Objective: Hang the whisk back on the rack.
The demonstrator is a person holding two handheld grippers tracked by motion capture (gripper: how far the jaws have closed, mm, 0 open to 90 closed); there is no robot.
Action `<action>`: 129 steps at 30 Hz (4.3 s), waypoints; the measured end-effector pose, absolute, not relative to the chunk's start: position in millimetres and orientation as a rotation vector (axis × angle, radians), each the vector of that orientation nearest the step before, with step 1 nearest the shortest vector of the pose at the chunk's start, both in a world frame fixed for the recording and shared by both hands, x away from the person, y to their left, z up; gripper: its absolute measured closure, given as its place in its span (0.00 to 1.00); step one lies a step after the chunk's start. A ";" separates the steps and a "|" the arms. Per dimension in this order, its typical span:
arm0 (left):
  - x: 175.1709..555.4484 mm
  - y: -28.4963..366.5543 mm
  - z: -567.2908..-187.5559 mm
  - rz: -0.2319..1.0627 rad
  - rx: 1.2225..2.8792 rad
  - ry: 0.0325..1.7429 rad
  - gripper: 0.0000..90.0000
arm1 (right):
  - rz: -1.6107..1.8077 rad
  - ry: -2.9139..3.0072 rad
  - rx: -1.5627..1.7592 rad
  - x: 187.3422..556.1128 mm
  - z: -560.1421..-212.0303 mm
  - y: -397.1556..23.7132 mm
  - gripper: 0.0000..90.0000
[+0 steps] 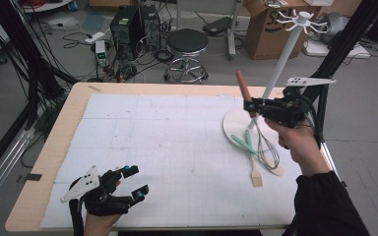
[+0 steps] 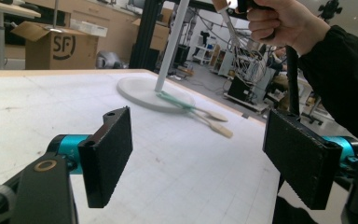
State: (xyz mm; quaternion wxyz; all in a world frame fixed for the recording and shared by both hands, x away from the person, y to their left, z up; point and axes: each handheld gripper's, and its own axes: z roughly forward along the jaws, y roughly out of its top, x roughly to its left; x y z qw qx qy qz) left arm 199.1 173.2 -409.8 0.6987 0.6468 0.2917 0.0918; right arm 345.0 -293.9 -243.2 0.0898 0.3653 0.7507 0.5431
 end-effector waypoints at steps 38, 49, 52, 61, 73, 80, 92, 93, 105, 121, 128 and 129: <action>206.6 163.7 -414.0 0.174 1.483 0.649 0.27 | 1.776 1.674 1.312 341.3 -187.4 -419.7 0.78; 206.2 163.9 -414.0 0.173 1.481 0.651 0.27 | 1.758 1.648 1.328 350.3 -179.8 -422.2 0.78; 206.3 164.0 -414.1 0.172 1.480 0.652 0.27 | 1.750 1.647 1.335 353.6 -179.7 -421.6 0.78; 206.6 164.4 -414.6 0.171 1.482 0.651 0.27 | 1.722 1.687 1.320 357.7 -181.1 -410.7 0.78; 205.9 165.4 -414.2 0.176 1.479 0.651 0.27 | 1.748 1.706 1.293 360.8 -187.9 -393.3 0.78; 205.6 165.3 -414.5 0.177 1.481 0.651 0.27 | 1.763 1.696 1.284 361.3 -191.4 -390.5 0.78; 205.7 166.5 -415.4 0.186 1.481 0.659 0.27 | 1.787 1.687 1.291 362.1 -196.5 -391.6 0.66; 205.8 166.7 -415.4 0.186 1.482 0.659 0.27 | 1.792 1.679 1.290 362.4 -196.5 -392.1 0.67; 206.2 166.4 -415.9 0.187 1.484 0.659 0.27 | 1.790 1.704 1.294 363.5 -198.5 -394.1 0.64; 205.7 164.6 -416.1 0.180 1.490 0.653 0.27 | 1.858 1.709 1.242 350.6 -192.6 -392.3 0.64; 205.9 164.2 -416.2 0.177 1.484 0.657 0.27 | 1.935 1.714 1.203 343.3 -190.2 -389.5 0.63; 206.0 164.0 -416.1 0.179 1.483 0.656 0.27 | 1.944 1.717 1.198 342.3 -189.5 -389.2 0.64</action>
